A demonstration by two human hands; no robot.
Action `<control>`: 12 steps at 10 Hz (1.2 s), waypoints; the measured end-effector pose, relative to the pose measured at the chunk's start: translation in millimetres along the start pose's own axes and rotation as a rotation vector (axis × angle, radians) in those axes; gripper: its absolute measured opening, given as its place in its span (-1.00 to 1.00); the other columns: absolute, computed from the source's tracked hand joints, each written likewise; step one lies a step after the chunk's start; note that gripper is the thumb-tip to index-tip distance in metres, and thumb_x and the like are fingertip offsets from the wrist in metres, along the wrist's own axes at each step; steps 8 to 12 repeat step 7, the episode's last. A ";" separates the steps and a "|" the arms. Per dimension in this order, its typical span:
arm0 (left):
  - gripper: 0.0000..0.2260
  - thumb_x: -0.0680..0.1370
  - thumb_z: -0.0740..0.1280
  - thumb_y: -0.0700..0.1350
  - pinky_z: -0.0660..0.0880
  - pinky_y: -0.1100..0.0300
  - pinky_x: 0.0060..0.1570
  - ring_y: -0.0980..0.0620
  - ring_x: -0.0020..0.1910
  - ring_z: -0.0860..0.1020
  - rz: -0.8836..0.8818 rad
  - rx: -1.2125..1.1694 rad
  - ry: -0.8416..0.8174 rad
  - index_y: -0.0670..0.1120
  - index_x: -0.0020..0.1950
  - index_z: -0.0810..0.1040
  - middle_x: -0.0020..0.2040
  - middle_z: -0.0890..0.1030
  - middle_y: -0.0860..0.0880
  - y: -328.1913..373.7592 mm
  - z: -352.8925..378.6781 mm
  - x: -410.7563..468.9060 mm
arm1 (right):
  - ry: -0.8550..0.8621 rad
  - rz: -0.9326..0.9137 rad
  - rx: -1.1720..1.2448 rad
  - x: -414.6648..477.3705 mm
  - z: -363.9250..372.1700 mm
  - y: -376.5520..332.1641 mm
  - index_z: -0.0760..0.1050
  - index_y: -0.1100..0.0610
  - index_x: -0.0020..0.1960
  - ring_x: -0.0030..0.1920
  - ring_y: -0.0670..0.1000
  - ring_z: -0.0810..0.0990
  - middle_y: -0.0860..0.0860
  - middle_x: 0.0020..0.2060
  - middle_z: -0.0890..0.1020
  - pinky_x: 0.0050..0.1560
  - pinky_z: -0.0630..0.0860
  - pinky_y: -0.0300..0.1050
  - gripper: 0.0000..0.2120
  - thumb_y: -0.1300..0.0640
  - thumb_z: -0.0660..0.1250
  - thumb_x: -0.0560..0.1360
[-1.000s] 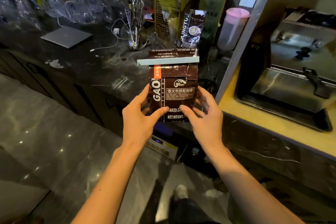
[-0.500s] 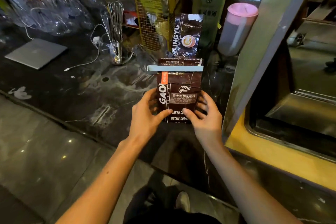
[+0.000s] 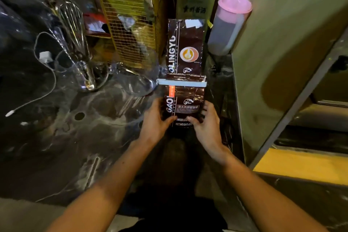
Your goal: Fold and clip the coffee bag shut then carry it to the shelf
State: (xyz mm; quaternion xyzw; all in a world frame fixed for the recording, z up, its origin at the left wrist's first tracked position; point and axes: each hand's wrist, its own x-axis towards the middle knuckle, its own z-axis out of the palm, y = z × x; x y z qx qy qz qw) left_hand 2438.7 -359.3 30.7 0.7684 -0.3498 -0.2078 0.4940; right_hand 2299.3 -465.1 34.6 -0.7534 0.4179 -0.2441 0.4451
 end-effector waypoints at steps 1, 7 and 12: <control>-0.39 0.39 0.54 -0.18 0.51 0.01 0.27 0.09 0.23 0.56 -0.001 -0.005 -0.029 -0.03 0.36 0.34 0.25 0.57 0.04 -6.7 1.0 13.9 | 0.007 0.042 0.002 9.1 5.1 0.0 0.25 0.18 0.43 0.27 -0.16 0.46 0.02 0.33 0.49 0.32 0.43 -0.25 -0.35 0.25 0.48 0.43; -0.31 0.48 0.42 -0.05 0.38 -0.04 0.40 0.04 0.38 0.44 0.133 0.024 -0.181 0.00 0.53 0.16 0.39 0.49 -0.02 -12.9 5.8 21.2 | 0.018 -0.010 -0.112 12.3 12.2 7.5 0.21 -0.06 0.48 0.38 -0.05 0.45 -0.02 0.35 0.52 0.39 0.43 0.09 -0.46 0.09 0.32 0.56; -0.31 0.48 0.42 -0.05 0.38 -0.04 0.40 0.04 0.38 0.44 0.133 0.024 -0.181 0.00 0.53 0.16 0.39 0.49 -0.02 -12.9 5.8 21.2 | 0.018 -0.010 -0.112 12.3 12.2 7.5 0.21 -0.06 0.48 0.38 -0.05 0.45 -0.02 0.35 0.52 0.39 0.43 0.09 -0.46 0.09 0.32 0.56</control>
